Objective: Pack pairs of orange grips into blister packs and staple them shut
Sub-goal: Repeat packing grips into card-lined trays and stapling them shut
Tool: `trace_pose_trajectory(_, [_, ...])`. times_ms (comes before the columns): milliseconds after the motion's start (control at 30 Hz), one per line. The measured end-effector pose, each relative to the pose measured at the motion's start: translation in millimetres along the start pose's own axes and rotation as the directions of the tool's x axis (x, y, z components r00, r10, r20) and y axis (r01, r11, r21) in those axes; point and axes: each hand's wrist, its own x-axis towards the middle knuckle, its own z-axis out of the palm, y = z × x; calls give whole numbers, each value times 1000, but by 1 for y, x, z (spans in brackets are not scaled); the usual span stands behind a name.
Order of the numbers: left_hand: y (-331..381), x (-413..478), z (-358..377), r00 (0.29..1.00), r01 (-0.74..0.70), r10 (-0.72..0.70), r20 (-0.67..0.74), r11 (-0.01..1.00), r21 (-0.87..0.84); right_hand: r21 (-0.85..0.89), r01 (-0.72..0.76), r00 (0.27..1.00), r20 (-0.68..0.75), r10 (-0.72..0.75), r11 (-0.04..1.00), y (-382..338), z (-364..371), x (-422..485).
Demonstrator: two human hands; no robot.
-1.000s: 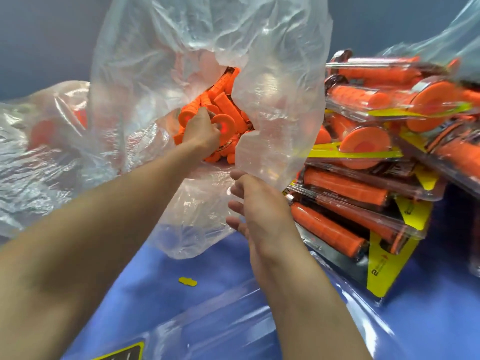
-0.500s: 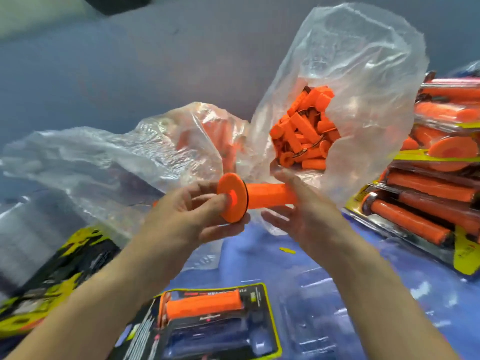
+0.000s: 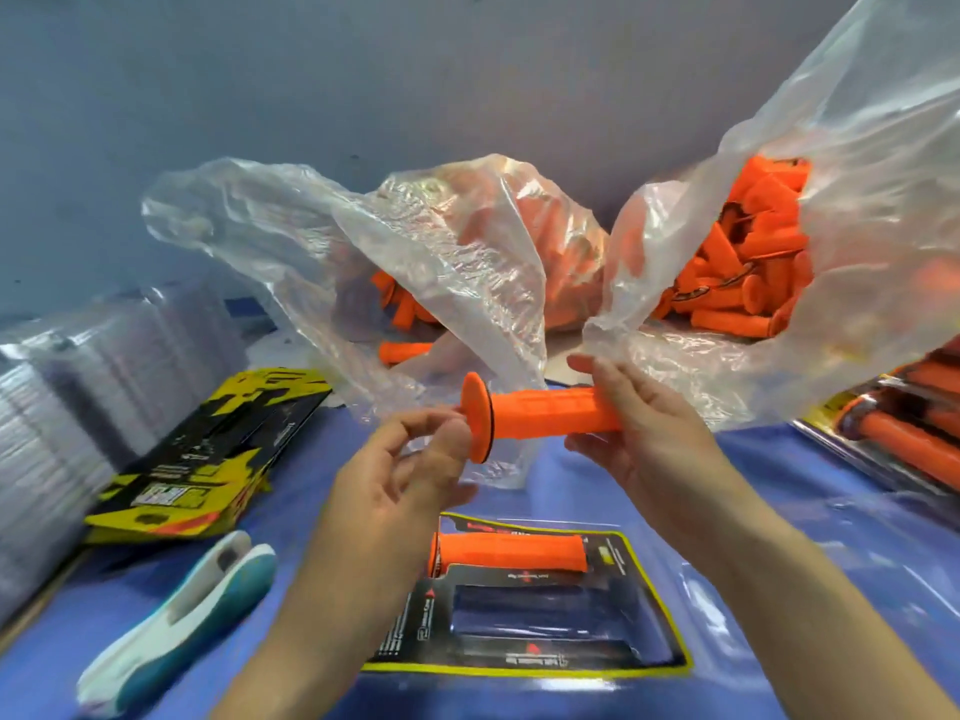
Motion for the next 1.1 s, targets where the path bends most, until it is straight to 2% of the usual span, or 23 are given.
trace_pose_trajectory(33, [-1,0,-2,999,-26,25,20,996,83,-14,18,1000,5,-18,1000,1,2,-1])
trace_pose_trajectory(100, [-4,-1,-6,998,-61,60,9,988,144,-43,53,998,39,-52,998,4,6,-3])
trace_pose_trajectory(233, [-6,-4,-16,993,-50,64,-101,991,128,-100,116,985,139,-101,988,5,12,-10])
trace_pose_trajectory(300, [-4,-5,-22,988,-59,77,-135,990,127,-202,167,972,196,-127,965,5,12,-16])
trace_pose_trajectory(433, [1,-6,-33,981,-73,90,-173,992,105,-411,300,937,294,-186,861,2,16,-28])
trace_pose_trajectory(533, [5,-9,-36,976,-86,109,-187,988,127,-520,321,935,309,-176,792,2,21,-35])
trace_pose_trajectory(633, [15,-13,-34,964,-203,207,-169,978,45,-633,347,929,333,-162,692,2,31,-44])
trace_pose_trajectory(733, [31,-17,-26,932,-358,355,-70,933,-41,-690,452,889,399,-224,566,4,49,-52])
trace_pose_trajectory(767, [35,-18,-24,918,-396,394,-36,916,-67,-674,477,876,412,-250,564,5,55,-55])
trace_pose_trajectory(833, [39,-18,-22,903,-429,430,3,900,-78,-605,487,868,414,-273,630,4,63,-60])
trace_pose_trajectory(967, [37,-16,-21,927,-376,376,-4,927,-6,-461,441,883,377,-280,770,0,68,-64])
trace_pose_trajectory(1100, [30,-15,-19,957,-286,282,75,957,45,-466,461,879,356,-317,755,0,66,-63])
